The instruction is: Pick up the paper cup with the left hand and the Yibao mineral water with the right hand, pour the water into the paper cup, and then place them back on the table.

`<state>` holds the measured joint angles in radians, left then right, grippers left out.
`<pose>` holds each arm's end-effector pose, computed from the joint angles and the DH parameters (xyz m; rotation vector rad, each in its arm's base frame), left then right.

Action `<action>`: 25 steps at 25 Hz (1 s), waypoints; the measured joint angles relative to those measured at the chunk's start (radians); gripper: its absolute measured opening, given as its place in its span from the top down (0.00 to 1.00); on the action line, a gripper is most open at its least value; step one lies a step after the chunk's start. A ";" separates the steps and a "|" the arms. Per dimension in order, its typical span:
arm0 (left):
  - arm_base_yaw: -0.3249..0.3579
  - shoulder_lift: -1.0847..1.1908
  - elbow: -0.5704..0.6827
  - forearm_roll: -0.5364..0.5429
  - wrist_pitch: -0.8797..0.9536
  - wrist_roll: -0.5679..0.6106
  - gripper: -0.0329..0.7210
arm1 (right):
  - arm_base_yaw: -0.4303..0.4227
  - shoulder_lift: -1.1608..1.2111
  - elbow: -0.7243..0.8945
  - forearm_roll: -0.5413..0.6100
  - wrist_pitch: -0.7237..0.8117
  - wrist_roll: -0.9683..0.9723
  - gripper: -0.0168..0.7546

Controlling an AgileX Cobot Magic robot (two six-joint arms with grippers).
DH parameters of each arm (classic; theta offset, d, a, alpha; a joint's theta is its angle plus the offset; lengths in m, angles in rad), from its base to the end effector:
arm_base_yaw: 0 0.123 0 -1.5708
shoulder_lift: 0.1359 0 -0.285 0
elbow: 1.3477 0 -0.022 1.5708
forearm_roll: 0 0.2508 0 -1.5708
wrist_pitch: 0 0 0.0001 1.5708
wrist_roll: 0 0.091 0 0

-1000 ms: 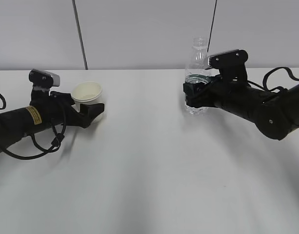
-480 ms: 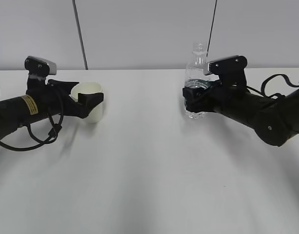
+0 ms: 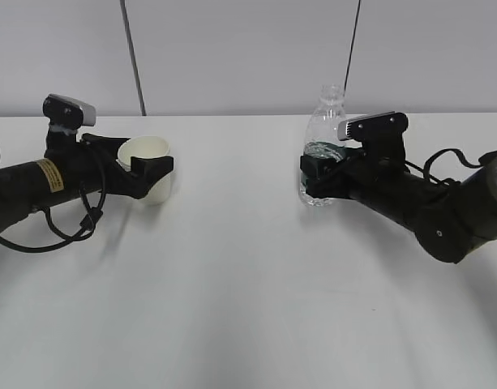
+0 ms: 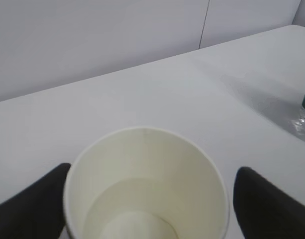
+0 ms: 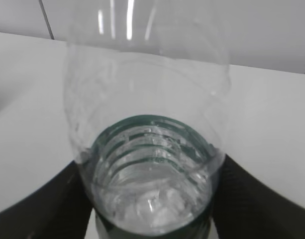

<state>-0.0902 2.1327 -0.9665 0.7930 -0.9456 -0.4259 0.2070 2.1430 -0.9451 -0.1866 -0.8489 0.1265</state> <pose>0.3854 -0.0876 0.1081 0.5998 1.7579 -0.5621 0.3920 0.0953 0.1004 -0.2860 1.8251 0.2750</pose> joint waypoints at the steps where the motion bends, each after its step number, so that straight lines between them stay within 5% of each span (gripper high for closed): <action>1: 0.000 0.000 0.000 0.001 0.000 0.000 0.17 | 0.000 0.006 0.000 0.006 -0.015 0.000 0.35; 25: 0.000 0.000 0.000 0.002 0.003 -0.002 0.18 | 0.000 0.075 0.000 0.017 -0.149 0.002 0.35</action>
<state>-0.0902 2.1327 -0.9665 0.7949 -0.9425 -0.4281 0.2070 2.2178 -0.9451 -0.1700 -0.9977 0.1286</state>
